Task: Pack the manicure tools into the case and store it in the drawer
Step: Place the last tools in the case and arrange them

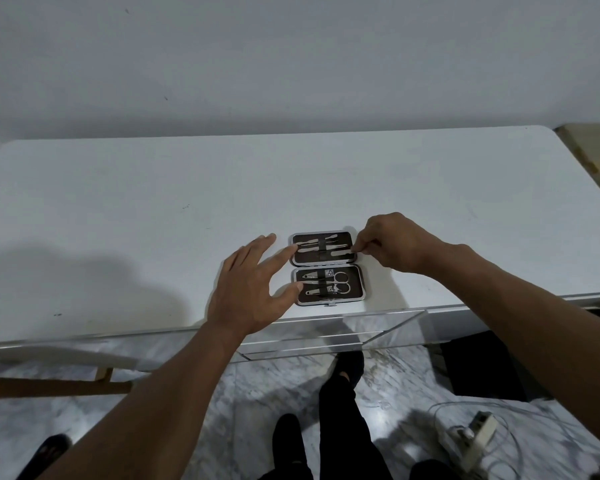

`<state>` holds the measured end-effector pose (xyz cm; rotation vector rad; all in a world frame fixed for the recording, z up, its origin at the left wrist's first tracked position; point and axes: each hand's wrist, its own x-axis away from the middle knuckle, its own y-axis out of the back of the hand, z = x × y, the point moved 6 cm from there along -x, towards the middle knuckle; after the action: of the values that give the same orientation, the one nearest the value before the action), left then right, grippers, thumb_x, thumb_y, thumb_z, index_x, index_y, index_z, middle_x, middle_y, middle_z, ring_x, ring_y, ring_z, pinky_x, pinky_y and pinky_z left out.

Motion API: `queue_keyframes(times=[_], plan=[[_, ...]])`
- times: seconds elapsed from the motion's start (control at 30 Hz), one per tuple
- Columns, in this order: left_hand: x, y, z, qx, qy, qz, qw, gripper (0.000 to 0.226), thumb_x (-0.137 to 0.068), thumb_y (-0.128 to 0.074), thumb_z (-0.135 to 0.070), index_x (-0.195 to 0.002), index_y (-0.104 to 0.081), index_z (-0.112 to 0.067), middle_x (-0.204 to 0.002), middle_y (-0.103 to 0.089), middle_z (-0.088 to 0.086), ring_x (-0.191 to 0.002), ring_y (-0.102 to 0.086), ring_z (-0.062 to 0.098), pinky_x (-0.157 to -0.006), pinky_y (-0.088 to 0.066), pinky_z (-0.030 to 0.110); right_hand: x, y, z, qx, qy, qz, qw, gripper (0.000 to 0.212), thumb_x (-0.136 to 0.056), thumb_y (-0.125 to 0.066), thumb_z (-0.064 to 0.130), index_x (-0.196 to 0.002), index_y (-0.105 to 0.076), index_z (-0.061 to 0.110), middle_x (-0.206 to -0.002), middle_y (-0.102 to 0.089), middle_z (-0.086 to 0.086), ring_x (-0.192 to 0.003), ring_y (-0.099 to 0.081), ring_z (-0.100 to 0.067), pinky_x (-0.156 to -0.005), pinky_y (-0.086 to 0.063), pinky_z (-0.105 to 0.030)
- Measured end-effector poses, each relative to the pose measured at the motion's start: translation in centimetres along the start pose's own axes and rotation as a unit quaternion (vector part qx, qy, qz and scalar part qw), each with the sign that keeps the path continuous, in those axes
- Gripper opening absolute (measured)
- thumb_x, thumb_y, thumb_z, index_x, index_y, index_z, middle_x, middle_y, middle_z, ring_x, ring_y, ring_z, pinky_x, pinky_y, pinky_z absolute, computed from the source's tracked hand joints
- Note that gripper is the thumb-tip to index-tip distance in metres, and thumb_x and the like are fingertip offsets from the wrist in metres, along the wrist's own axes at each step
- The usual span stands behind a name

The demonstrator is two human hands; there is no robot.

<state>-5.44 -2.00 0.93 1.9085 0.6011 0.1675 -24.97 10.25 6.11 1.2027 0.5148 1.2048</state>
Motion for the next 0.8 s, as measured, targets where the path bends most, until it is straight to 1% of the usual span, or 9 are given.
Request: queue_keyframes(times=[0.13,0.23,0.3,0.37,0.43,0.57,0.67,0.7,0.8], plan=[[0.0,0.0,0.0,0.0,-0.001,0.002,1.0,0.063,-0.083,-0.048,-0.062,-0.141,-0.046,-0.038,-0.151,-0.042,-0.001,-0.14,-0.035,0.019,-0.112,-0.029,0.043,-0.2,-0.7,0.5,0.078,0.023,0.021,0.996,0.026,-0.095,-0.053,0.011,-0.109,-0.072,0.021,-0.097,-0.06,-0.007,-0.094,-0.061,-0.032,-0.077,-0.045,-0.032],[0.0,-0.1,0.0,-0.001,0.0,0.003,1.0,0.063,-0.083,-0.048,-0.062,-0.141,-0.046,-0.038,-0.151,-0.042,-0.001,-0.14,-0.034,0.018,-0.113,-0.028,0.042,-0.1,-0.7,1.2,0.116,0.038,0.04,0.992,0.031,-0.093,-0.049,0.006,-0.111,-0.069,0.021,-0.103,-0.058,-0.01,-0.092,-0.06,-0.034,-0.078,-0.05,-0.037],[0.0,-0.1,0.0,-0.003,0.0,0.003,1.0,0.062,-0.083,-0.049,-0.062,-0.141,-0.045,-0.039,-0.151,-0.041,-0.002,-0.14,-0.034,0.017,-0.113,-0.028,0.041,-0.1,-0.6,1.6,0.126,0.042,0.048,0.99,0.03,-0.09,-0.047,0.004,-0.108,-0.067,0.018,-0.097,-0.054,-0.009,-0.089,-0.059,-0.034,-0.079,-0.052,-0.041],[0.0,-0.1,0.1,-0.005,-0.001,0.003,1.0,0.062,-0.083,-0.05,-0.061,-0.141,-0.045,-0.039,-0.151,-0.041,-0.002,-0.14,-0.033,0.017,-0.112,-0.028,0.04,0.1,-0.3,1.8,0.114,0.04,0.044,0.992,0.029,-0.088,-0.047,0.004,-0.106,-0.066,0.017,-0.092,-0.049,-0.003,-0.088,-0.058,-0.032,-0.079,-0.051,-0.04],[0.0,-0.1,0.1,-0.005,-0.001,0.002,1.0,0.062,-0.083,-0.05,-0.061,-0.141,-0.045,-0.039,-0.151,-0.041,-0.002,-0.14,-0.033,0.017,-0.112,-0.029,0.041,0.2,0.1,1.7,0.093,0.034,0.032,0.995,0.031,-0.085,-0.048,0.006,-0.106,-0.066,0.019,-0.091,-0.051,0.0,-0.089,-0.058,-0.029,-0.079,-0.049,-0.037],[0.0,-0.1,0.1,-0.004,0.0,0.0,1.0,0.062,-0.083,-0.049,-0.061,-0.141,-0.046,-0.039,-0.151,-0.042,-0.002,-0.14,-0.034,0.017,-0.112,-0.029,0.041,0.3,0.6,1.1,0.057,0.009,-0.004,0.998,0.029,-0.083,-0.049,0.008,-0.1,-0.071,0.017,-0.091,-0.071,-0.004,-0.085,-0.062,-0.027,-0.078,-0.052,-0.037],[0.0,-0.1,0.1,0.0,-0.001,-0.001,1.0,0.062,-0.083,-0.049,-0.062,-0.141,-0.046,-0.039,-0.15,-0.042,-0.002,-0.14,-0.034,0.017,-0.112,-0.029,0.041,0.0,0.7,1.1,0.007,0.0,-0.02,1.0,0.03,-0.085,-0.049,0.006,-0.101,-0.072,0.016,-0.07,-0.067,0.004,-0.07,-0.058,-0.022,-0.074,-0.051,-0.032],[0.0,-0.1,0.1,0.0,-0.001,-0.001,1.0,0.062,-0.083,-0.049,-0.062,-0.141,-0.046,-0.039,-0.151,-0.042,-0.002,-0.14,-0.034,0.017,-0.112,-0.029,0.041,0.0,0.7,1.1,0.003,-0.001,-0.021,1.0,0.03,-0.086,-0.05,0.006,-0.102,-0.072,0.016,-0.071,-0.067,0.004,-0.071,-0.058,-0.022,-0.074,-0.051,-0.031],[0.0,-0.2,0.1,-0.003,-0.002,-0.002,1.0,0.062,-0.083,-0.05,-0.062,-0.141,-0.047,-0.038,-0.15,-0.042,-0.002,-0.14,-0.034,0.017,-0.112,-0.03,0.041,0.0,0.4,1.1,0.021,0.009,-0.006,1.0,0.028,-0.087,-0.053,0.008,-0.105,-0.073,0.017,-0.096,-0.07,-0.007,-0.088,-0.062,-0.025,-0.081,-0.049,-0.033]])
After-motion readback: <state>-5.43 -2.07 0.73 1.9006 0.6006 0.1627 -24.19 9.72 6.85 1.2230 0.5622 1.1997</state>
